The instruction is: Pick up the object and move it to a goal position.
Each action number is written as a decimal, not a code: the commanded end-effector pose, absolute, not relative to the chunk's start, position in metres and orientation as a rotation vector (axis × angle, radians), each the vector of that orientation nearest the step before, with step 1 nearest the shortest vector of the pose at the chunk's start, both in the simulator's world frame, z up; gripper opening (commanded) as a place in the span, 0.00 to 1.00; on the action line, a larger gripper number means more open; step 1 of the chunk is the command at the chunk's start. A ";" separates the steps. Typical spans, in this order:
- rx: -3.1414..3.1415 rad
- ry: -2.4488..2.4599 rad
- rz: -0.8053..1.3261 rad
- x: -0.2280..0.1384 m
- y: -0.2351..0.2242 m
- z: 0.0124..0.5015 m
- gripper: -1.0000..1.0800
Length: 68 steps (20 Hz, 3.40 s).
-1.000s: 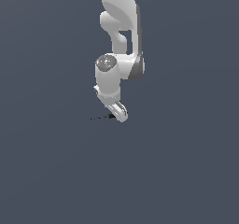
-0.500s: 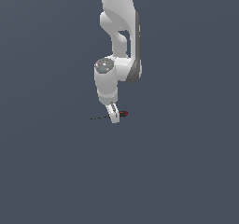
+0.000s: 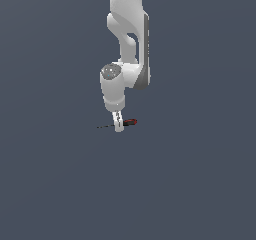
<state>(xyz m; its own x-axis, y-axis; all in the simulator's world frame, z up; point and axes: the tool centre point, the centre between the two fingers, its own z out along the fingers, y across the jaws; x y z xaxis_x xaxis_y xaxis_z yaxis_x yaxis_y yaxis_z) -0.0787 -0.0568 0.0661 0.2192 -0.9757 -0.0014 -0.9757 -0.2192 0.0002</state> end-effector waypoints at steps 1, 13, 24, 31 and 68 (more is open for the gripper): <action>-2.436 1.983 0.000 -0.080 -0.058 0.065 0.96; -2.436 1.984 0.001 -0.081 -0.057 0.042 0.96; -2.432 1.988 0.001 -0.081 -0.058 0.015 0.00; -2.432 1.988 0.001 -0.081 -0.058 0.015 0.00; -2.433 1.992 -0.001 -0.014 -0.128 0.262 0.00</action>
